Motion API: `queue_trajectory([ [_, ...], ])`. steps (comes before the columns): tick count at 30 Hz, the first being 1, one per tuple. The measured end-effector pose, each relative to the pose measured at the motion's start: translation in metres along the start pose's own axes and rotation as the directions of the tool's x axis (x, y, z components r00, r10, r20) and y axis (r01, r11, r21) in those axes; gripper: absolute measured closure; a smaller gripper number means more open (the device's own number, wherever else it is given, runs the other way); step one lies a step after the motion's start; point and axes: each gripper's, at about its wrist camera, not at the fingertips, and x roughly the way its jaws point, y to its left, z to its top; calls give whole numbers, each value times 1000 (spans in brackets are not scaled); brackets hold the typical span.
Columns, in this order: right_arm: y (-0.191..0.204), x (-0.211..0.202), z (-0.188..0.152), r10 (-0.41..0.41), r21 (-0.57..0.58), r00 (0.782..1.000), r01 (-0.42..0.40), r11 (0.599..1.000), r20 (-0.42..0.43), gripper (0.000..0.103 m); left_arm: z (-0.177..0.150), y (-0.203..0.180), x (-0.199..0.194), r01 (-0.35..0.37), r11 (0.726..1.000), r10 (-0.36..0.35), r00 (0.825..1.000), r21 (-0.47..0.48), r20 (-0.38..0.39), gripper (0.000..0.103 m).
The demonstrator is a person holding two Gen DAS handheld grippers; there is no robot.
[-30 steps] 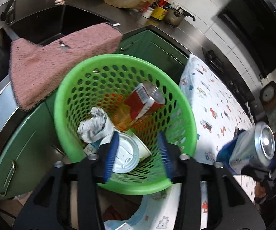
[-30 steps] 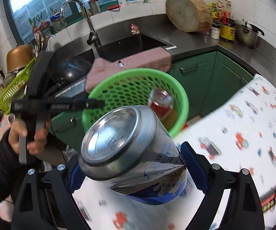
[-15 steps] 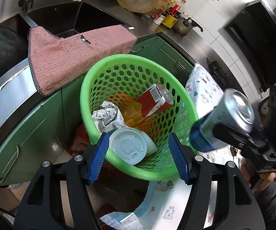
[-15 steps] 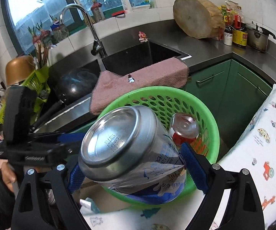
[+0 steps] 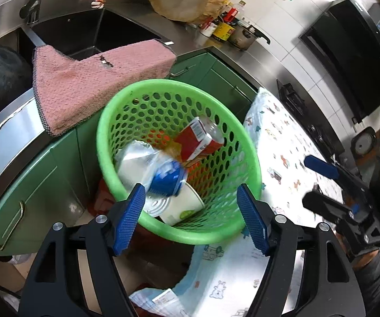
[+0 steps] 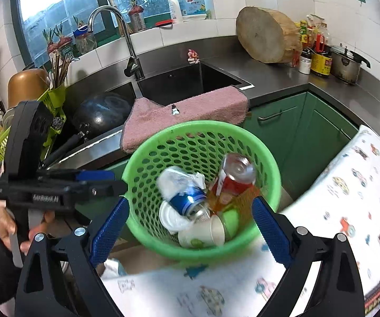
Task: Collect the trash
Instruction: 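Move both grippers back over the cloth toward the cola can and snack pack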
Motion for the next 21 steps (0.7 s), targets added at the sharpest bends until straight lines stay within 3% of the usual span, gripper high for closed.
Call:
queue_trajectory([
  [13, -52, -80, -69, -116, 100, 993, 114, 988, 12, 11, -12, -54, -2, 40, 996, -39, 999, 82, -11, 23],
  [21, -102, -139, -126, -232, 171, 972, 232, 957, -23, 10, -24, -105, 6, 73, 986, -67, 997, 150, -43, 21],
])
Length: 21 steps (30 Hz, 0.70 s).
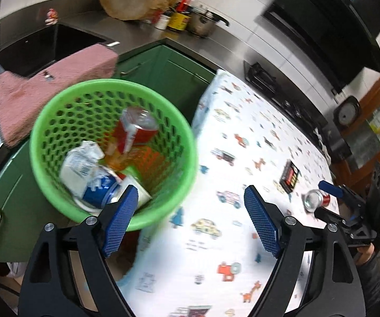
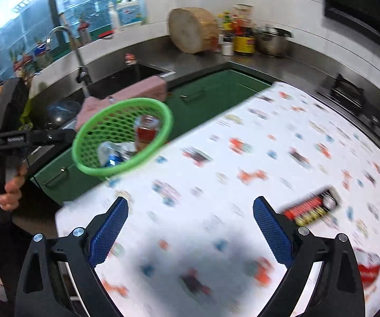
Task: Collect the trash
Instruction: 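Move both grippers back over the cloth toward the cola can and snack pack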
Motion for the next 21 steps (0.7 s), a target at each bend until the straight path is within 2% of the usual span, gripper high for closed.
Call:
queue_trajectory([
  [7, -55, -38, -40, -110, -28, 993, 109, 994, -45, 10, -5, -46, 12, 24, 998, -23, 999, 50, -30, 19],
  [11, -85, -54, -61, -170, -88, 981, 162, 983, -92, 10, -10, -71, 19, 34, 996, -30, 999, 78, -44, 18],
  [21, -132, -59, -88, -217, -253, 955, 162, 954, -204, 10, -22, -147, 45, 50, 986, -34, 994, 159, -100, 17],
])
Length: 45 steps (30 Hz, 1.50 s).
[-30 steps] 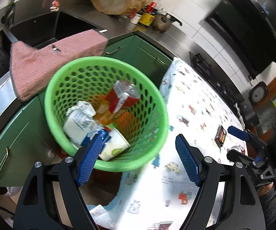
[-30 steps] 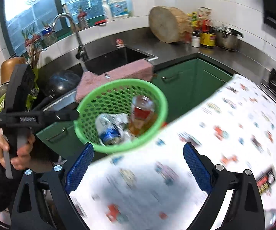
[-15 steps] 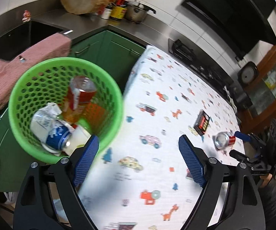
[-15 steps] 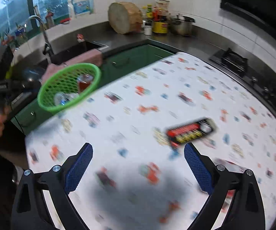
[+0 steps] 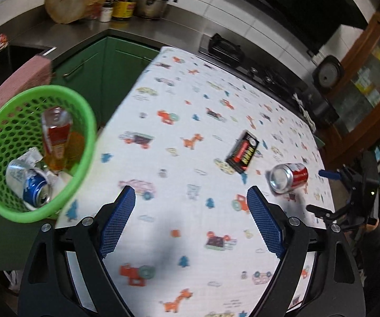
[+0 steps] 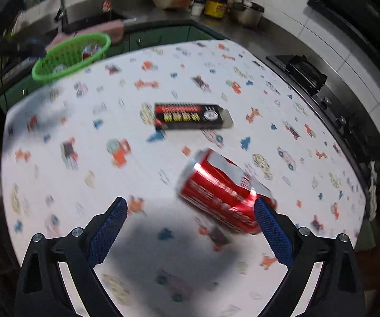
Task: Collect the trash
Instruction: 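Move both grippers back over the cloth toward the cola can and snack pack, then grasp the red cola can with the right gripper while the left gripper grasps the black snack pack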
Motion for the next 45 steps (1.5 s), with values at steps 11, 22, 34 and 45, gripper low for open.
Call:
queue_trajectory([
  [11, -19, 42, 3, -9, -184, 998, -4, 983, -69, 10, 9, -59, 34, -35, 995, 39, 999, 92, -34, 17],
  [22, -30, 72, 14, 23, -280, 996, -45, 959, -82, 10, 19, -86, 76, -61, 987, 73, 994, 145, -78, 17],
  [34, -41, 81, 3, 135, -185, 987, -150, 971, -90, 25, 30, -111, 123, -56, 971, 82, 991, 233, -101, 17],
  [45, -49, 62, -24, 209, 44, 977, -207, 977, -49, 27, 32, -132, 175, -39, 942, 86, 988, 332, -126, 17],
])
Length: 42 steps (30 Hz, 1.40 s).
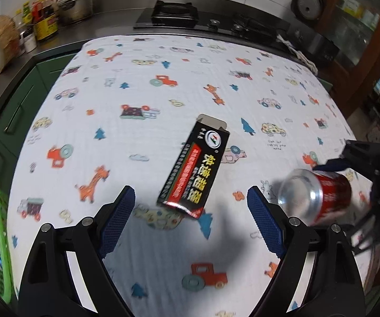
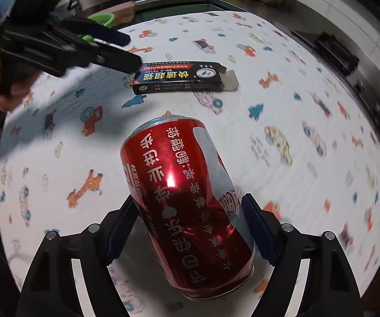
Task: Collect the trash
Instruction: 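Grasp the red cola can with the right gripper while the left gripper grasps the black snack pack, then lift the snack pack and cola can and carry both over the green basket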
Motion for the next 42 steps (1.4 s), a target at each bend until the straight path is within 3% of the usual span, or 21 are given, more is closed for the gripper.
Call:
queue_trajectory([
  [11, 4, -9, -15, 21, 69, 999, -23, 997, 32, 27, 10, -17, 32, -41, 995, 43, 999, 88, -13, 19],
  [16, 4, -10, -19, 17, 96, 999, -21, 995, 40, 27, 12, -18, 41, -50, 994, 53, 998, 101, -28, 30],
  [20, 6, -10, -19, 14, 112, 999, -19, 993, 46, 27, 11, -14, 48, -38, 996, 42, 998, 78, -52, 54],
  [22, 7, -10, -19, 14, 119, 999, -20, 993, 48, 27, 9, -14, 48, -40, 996, 44, 998, 75, -50, 54],
  [29, 16, -16, -16, 7, 138, 997, -17, 990, 71, 27, 1, -9, 26, -44, 996, 45, 999, 75, -13, 55],
  [42, 64, -25, 10, 13, 109, 993, -26, 994, 120, 27, -29, 29, -52, -39, 999, 39, 995, -3, 87, 55],
])
